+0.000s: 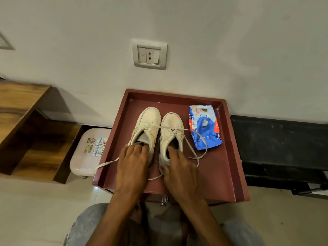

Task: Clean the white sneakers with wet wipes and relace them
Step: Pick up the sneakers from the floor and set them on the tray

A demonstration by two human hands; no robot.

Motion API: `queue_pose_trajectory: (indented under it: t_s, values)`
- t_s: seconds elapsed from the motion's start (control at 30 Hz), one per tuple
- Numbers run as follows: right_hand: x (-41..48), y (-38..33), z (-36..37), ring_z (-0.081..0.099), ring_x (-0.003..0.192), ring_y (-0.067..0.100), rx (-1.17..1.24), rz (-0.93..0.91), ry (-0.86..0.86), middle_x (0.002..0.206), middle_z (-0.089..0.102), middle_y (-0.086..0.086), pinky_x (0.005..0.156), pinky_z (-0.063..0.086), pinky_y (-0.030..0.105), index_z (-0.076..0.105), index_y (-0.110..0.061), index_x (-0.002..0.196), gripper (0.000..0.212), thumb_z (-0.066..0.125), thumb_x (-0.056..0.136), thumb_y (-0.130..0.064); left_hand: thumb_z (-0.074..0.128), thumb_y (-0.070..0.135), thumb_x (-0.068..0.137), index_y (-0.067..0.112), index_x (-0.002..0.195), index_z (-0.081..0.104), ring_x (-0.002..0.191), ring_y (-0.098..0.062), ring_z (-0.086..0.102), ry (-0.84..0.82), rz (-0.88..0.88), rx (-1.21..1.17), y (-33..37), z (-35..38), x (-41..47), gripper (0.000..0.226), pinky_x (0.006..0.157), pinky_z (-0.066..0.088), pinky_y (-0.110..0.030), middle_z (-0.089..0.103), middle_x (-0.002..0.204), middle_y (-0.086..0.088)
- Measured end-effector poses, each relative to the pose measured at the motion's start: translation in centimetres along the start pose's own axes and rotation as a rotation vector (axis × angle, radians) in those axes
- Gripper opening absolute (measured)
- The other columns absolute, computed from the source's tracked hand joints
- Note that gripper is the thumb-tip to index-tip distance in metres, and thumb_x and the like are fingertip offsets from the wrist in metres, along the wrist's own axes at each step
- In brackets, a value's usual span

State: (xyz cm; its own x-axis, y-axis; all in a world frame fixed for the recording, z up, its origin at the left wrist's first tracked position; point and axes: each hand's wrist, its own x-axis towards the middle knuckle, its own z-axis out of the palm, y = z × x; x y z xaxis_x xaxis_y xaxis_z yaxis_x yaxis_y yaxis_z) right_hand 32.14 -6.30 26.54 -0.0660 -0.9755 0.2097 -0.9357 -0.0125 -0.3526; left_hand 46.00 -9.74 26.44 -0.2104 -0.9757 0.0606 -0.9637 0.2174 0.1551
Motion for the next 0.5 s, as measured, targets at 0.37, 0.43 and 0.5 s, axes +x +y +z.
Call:
queue_pose_trajectory:
  t_s: [0.37, 0.43, 0.5]
  values:
    - [4.4, 5.5, -3.0, 0.063, 0.107, 0.022, 0.248, 0.176, 0.124, 0.112, 0.069, 0.006, 0.078, 0.057, 0.035, 0.066, -0.013, 0.119, 0.026, 0.064, 0.094, -0.023, 0.075, 0.009, 0.08, 0.012, 0.122, 0.067, 0.118, -0.036, 0.055, 0.235, -0.238, -0.223, -4.1, -1.0, 0.6, 0.042, 0.094, 0.047, -0.049, 0.069, 0.121, -0.012]
    - [6.7, 6.6, -2.6, 0.06, 0.113, 0.026, 0.135, 0.189, 0.049, 0.117, 0.067, 0.01, 0.082, 0.058, 0.041, 0.063, -0.012, 0.125, 0.031, 0.062, 0.094, -0.02, 0.075, 0.01, 0.081, 0.013, 0.125, 0.067, 0.122, -0.038, 0.055, 0.156, -0.259, -0.181, -5.1, -0.6, 0.8, 0.044, 0.098, 0.046, -0.051, 0.071, 0.123, -0.011]
    - [8.6, 7.1, -2.2, 0.054, 0.118, 0.032, 0.005, 0.162, -0.057, 0.119, 0.066, 0.011, 0.087, 0.055, 0.045, 0.06, -0.015, 0.129, 0.035, 0.06, 0.094, -0.017, 0.072, 0.017, 0.084, 0.018, 0.13, 0.064, 0.133, -0.038, 0.049, 0.05, -0.211, -0.112, -5.3, -0.3, 0.8, 0.046, 0.11, 0.038, -0.052, 0.069, 0.13, -0.009]
